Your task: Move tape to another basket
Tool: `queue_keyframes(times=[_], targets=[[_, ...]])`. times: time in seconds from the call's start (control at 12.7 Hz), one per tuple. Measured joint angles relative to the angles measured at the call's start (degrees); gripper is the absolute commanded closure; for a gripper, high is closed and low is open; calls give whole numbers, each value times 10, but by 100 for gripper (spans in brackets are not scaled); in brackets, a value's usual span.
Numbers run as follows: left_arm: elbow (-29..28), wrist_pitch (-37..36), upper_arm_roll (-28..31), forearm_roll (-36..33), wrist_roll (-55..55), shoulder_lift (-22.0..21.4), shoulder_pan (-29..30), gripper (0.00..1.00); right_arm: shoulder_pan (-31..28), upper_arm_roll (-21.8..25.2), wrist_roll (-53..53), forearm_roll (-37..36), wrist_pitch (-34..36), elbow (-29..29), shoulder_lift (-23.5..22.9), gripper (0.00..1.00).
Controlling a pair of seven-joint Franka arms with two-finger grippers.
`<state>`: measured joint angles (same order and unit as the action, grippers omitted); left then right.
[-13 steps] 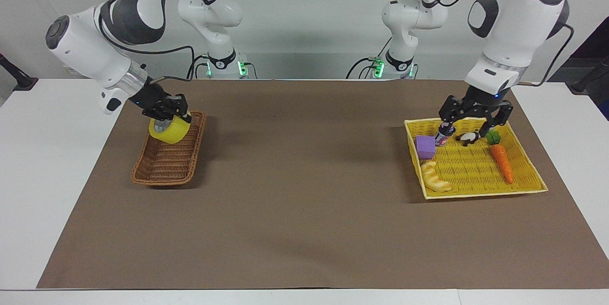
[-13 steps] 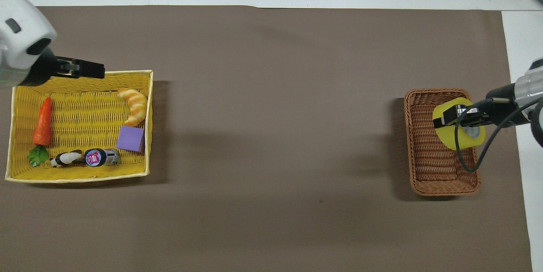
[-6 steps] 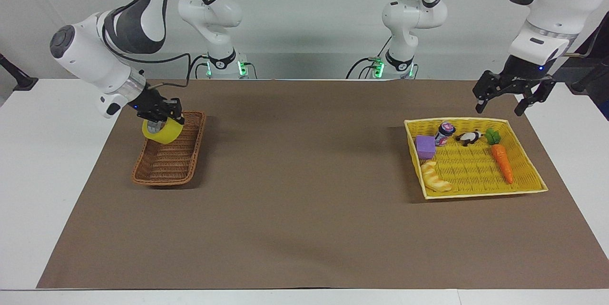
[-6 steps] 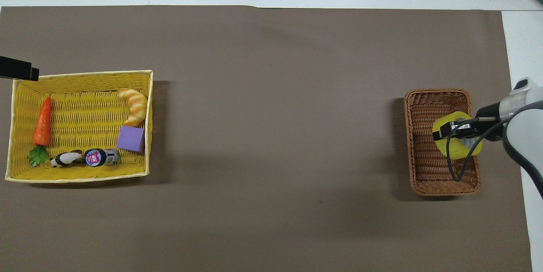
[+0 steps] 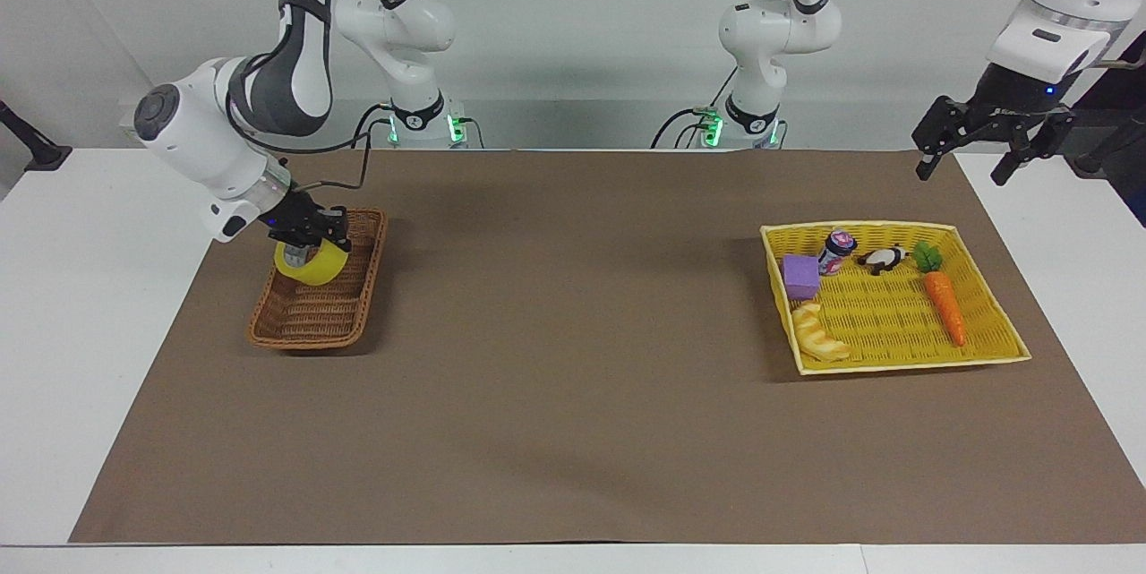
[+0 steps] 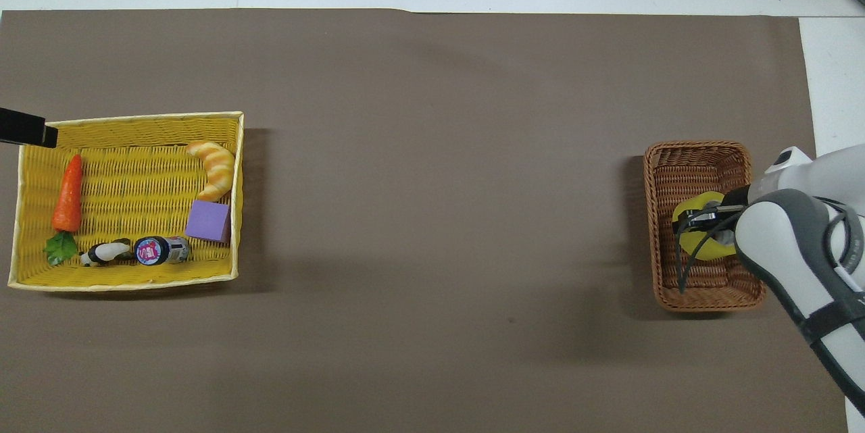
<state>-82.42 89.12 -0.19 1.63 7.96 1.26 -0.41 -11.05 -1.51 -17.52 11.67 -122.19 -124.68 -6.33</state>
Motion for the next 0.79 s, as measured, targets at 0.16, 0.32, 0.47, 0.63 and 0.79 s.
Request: queue_keyframes(times=[0.16,0.32,0.47,0.63,0.79], targets=[[-5,-11,1,0,0,-7,1,0,7,-1,0,0,2,5,-9,0],[-8,-14,1,0,0,-9,1,0,10,-1,0,-5,37,32,-4,0],[-10,-15,1,0,0,-9,1,0,10,0,0,-32,88,74,9,0],[-11,-16,1,0,0,-10,1,0,10,0,14,-67,123,113,24,0],[-11,-22,1,0,0,-11,1,0,20,-1,62,-100,140,138,36,0]])
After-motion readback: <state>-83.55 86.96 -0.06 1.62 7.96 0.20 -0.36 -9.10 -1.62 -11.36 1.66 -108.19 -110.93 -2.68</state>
